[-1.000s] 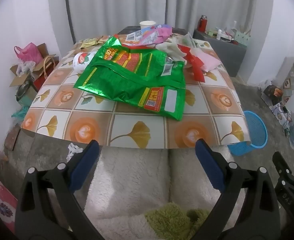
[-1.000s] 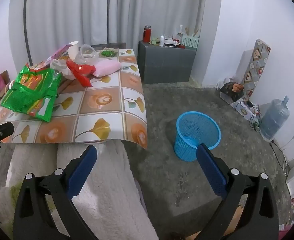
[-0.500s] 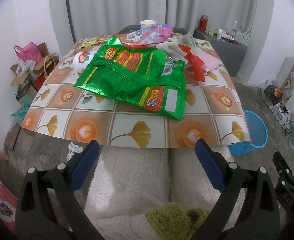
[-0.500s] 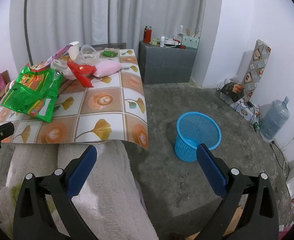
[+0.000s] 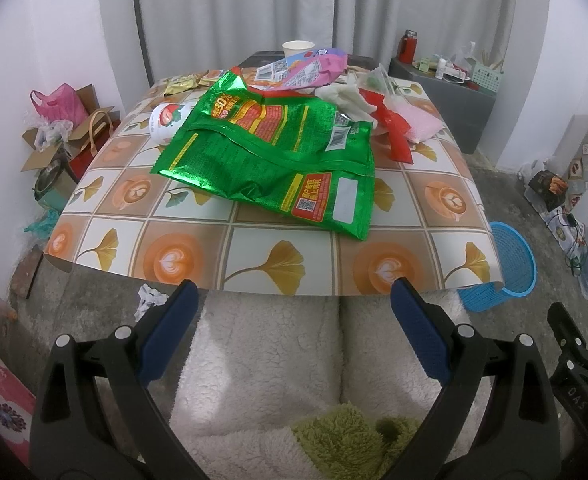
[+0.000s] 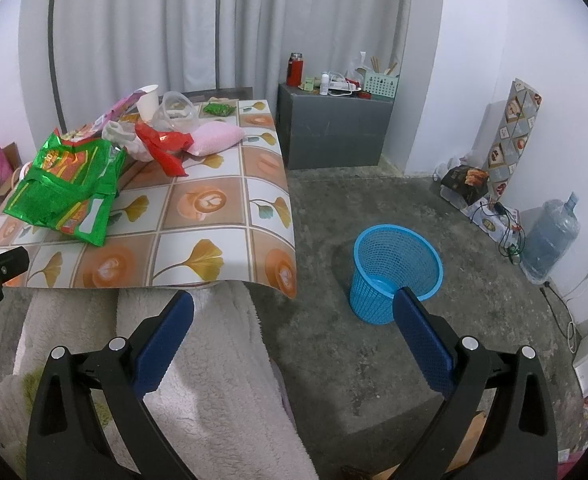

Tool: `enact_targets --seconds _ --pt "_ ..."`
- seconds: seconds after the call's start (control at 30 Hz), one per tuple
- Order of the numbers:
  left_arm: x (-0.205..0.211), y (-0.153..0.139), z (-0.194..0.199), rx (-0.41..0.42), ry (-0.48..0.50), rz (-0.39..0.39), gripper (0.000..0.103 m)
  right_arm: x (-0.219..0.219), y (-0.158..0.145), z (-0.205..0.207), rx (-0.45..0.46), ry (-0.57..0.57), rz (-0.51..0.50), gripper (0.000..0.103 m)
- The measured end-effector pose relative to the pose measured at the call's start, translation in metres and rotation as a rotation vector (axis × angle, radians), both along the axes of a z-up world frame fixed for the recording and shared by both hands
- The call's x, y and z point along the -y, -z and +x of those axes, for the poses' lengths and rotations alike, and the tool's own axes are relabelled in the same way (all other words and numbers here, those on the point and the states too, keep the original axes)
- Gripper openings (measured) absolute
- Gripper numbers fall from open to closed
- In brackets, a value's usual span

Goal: Collect trash

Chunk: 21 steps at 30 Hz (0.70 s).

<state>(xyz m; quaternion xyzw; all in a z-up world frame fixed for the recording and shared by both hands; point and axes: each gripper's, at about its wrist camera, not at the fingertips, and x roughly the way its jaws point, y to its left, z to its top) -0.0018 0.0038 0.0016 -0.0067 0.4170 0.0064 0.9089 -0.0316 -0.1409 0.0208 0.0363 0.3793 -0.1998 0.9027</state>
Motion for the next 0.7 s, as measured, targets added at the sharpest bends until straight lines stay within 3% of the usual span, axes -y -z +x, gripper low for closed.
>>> enact_targets --seconds 0.7 --pt "0.0005 0.0 0.0004 -0.001 -0.001 0.002 0.093 -0.0026 -0.0015 0.0024 0.008 -0.003 0.0 0.097"
